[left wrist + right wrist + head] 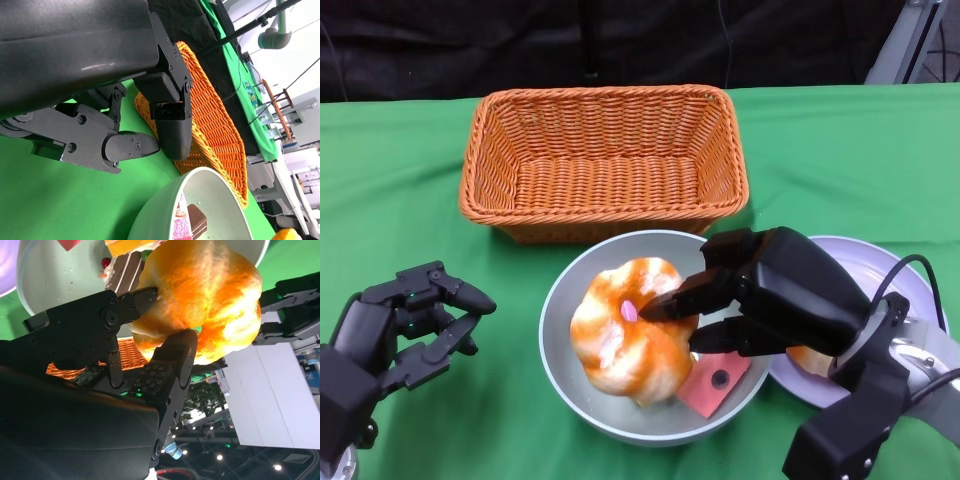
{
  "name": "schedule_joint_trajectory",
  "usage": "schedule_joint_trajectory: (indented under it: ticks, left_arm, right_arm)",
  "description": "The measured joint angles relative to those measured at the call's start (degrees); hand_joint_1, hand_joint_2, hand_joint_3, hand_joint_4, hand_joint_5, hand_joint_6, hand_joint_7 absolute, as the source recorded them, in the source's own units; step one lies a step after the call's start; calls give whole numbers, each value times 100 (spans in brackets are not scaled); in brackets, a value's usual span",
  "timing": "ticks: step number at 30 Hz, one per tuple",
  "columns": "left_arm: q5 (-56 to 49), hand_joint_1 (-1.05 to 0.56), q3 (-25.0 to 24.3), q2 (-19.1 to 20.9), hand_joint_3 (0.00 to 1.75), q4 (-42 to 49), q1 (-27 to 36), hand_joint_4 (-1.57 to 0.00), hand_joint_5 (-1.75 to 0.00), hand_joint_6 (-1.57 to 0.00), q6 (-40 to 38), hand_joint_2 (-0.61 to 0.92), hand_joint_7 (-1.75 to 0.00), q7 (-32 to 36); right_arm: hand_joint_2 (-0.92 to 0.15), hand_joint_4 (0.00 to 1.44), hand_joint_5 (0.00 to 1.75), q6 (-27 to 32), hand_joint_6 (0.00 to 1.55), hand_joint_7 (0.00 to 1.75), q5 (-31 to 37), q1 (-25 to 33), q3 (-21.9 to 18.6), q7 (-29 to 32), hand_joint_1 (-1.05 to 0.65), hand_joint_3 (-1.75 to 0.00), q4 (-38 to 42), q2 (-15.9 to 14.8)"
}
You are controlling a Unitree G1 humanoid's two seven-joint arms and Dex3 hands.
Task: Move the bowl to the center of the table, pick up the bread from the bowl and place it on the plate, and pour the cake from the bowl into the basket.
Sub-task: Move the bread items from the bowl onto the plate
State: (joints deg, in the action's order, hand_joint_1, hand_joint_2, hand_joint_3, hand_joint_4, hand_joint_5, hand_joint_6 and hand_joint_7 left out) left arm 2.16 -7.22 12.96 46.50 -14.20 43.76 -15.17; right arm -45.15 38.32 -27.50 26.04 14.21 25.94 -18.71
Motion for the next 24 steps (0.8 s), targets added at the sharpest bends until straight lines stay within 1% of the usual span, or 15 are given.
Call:
schedule_joint_trajectory:
  ticks: [3, 7, 12, 14, 15, 16, 17, 18, 19, 20, 24]
  left_arm:
    - [4, -16, -2, 1, 41, -4, 0, -78, -138, -80, 0, 92, -108, -1]
    - [25, -16, -2, 2, 40, -3, 0, -77, -138, -79, -1, 92, -108, -4]
    - [38, -17, -5, 4, 40, 2, 0, -77, -138, -79, -2, 92, -108, -4]
    - [38, -17, -4, 4, 40, 2, 0, -78, -138, -80, -2, 92, -107, -4]
    - [38, -17, -1, 3, 40, 4, -7, -78, -138, -80, -2, 92, -107, -4]
    - [39, -17, -3, 4, 39, 12, -12, -78, -138, -80, -2, 92, -107, -4]
    - [43, -16, -9, 10, 39, 25, -13, -78, -139, -80, -2, 92, -107, -4]
    - [46, -16, -13, 15, 39, 44, -13, -78, -139, -81, -2, 92, -106, -4]
    - [47, -16, -13, 16, 39, 52, -14, -78, -139, -81, -2, 92, -106, -4]
    - [47, -16, -12, 15, 39, 58, -19, -79, -139, -81, -2, 92, -106, -9]
    - [53, -16, -13, 15, 39, 85, -37, -79, -138, -81, -2, 92, -105, -37]
  right_arm:
    - [-88, 77, 133, 1, 126, 16, -94, 127, -157, -173, -1, -1, -247, -77]
    - [-85, 83, 124, -17, 125, 18, -203, 342, -425, -212, -3, 0, -493, -177]
    - [-89, 82, 125, -18, 125, 21, -364, 624, -771, -279, 1, -2, -836, -226]
    - [-89, 82, 126, -18, 125, 22, -440, 668, -837, -300, 2, -2, -900, -235]
    - [-89, 79, 129, -20, 118, 38, -438, 707, -884, -303, 6, -7, -922, -236]
    - [-85, 79, 131, -22, 107, 60, -436, 774, -961, -290, 8, -15, -956, -239]
    - [-74, 78, 132, -22, 97, 79, -434, 833, -1023, -274, 9, -38, -988, -248]
    - [-65, 78, 132, -24, 93, 86, -432, 876, -1071, -264, 9, -56, -1016, -257]
    - [-60, 78, 132, -30, 91, 90, -432, 912, -1124, -257, 9, -66, -1032, -258]
    - [-57, 77, 136, -38, 91, 93, -425, 947, -1175, -241, 8, -75, -1042, -259]
    - [-54, 76, 139, -121, 90, 95, -414, 1075, -1347, -127, 7, -83, -1070, -274]
